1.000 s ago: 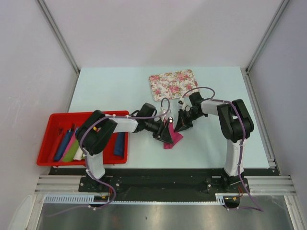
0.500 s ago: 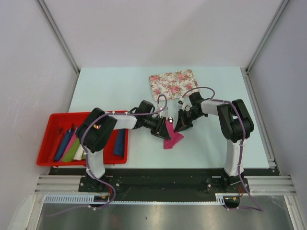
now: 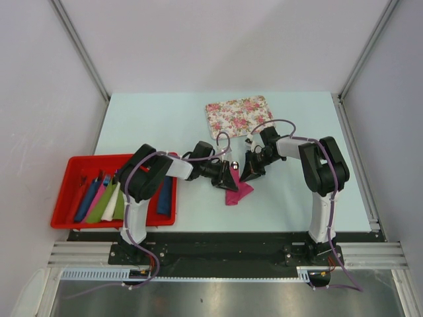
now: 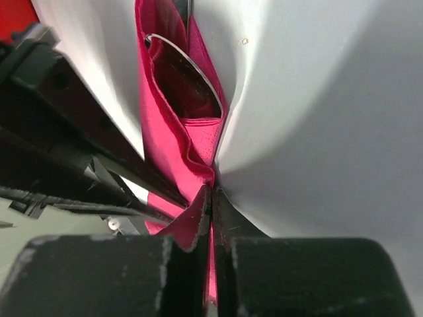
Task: Place the utensils on the paper napkin and roll it up
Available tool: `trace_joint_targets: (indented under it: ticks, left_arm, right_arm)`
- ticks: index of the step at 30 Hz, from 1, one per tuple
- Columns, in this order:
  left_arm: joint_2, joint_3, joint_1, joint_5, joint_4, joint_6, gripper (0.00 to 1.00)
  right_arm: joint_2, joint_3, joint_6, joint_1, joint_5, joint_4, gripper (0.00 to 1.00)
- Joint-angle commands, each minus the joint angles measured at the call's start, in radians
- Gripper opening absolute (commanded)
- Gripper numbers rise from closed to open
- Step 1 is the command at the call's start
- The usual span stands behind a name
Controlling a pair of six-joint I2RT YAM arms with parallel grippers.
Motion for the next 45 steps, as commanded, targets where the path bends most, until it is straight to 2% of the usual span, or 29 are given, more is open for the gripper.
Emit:
trace_joint_targets:
  ticks: [1,4,8,10,14,18,20,27,30,32,35,38,39,41,44,45]
  left_arm:
    - [0.058,0.012,0.017,-0.057,-0.043,0.020,0.22]
    - [0.063,-0.005,0.023,-0.072,-0.047,0.017,0.18]
    - [0.064,0.002,0.023,-0.082,-0.057,0.019,0.17]
    - [0.066,0.008,0.023,-0.085,-0.063,0.020,0.17]
    - [0.067,0.013,0.025,-0.089,-0.072,0.025,0.17]
    - [0.069,0.015,0.023,-0.091,-0.073,0.026,0.17]
    - [0.069,0.016,0.025,-0.089,-0.075,0.025,0.17]
    - [0.067,0.021,0.023,-0.091,-0.078,0.031,0.17]
    - [0.063,0.021,0.025,-0.094,-0.081,0.037,0.17]
    - [0.063,0.019,0.023,-0.092,-0.078,0.037,0.17]
    - [0.066,0.019,0.025,-0.094,-0.073,0.034,0.17]
    - [0.066,0.021,0.025,-0.092,-0.073,0.037,0.17]
    - [0.064,0.021,0.023,-0.094,-0.075,0.037,0.17]
    - [0.061,0.021,0.025,-0.096,-0.075,0.042,0.17]
    - [0.061,0.019,0.025,-0.096,-0.072,0.042,0.17]
    - [0.063,0.021,0.025,-0.097,-0.072,0.040,0.17]
  right_arm:
    - [0.001,0.040,-0.013,-0.004,0.067,-0.006,0.08]
    - [-0.037,0.048,0.022,-0.050,0.026,-0.043,0.41]
    - [-0.120,0.025,0.054,-0.079,-0.018,-0.094,0.53]
    - [-0.171,0.000,0.049,-0.079,-0.029,-0.106,0.52]
    - [-0.306,-0.011,0.002,-0.043,-0.017,-0.109,0.43]
    - [-0.329,-0.020,-0.064,0.042,0.049,-0.181,0.40]
    - [-0.325,-0.043,-0.053,0.042,0.047,-0.204,0.40]
    - [-0.351,-0.182,0.049,0.031,0.012,-0.177,0.51]
    - [-0.329,-0.210,0.109,0.030,-0.006,-0.131,0.62]
    - [-0.306,-0.225,0.135,0.026,-0.018,-0.104,0.64]
    - [-0.262,-0.232,0.168,0.028,-0.045,-0.062,0.60]
    - [-0.208,-0.224,0.191,0.016,-0.081,-0.035,0.51]
    - [-0.191,-0.222,0.201,0.007,-0.087,-0.032,0.43]
    - [-0.155,-0.221,0.207,-0.021,-0.104,-0.032,0.35]
    - [-0.133,-0.222,0.207,-0.052,-0.111,-0.043,0.35]
    - [-0.134,-0.222,0.209,-0.056,-0.111,-0.043,0.30]
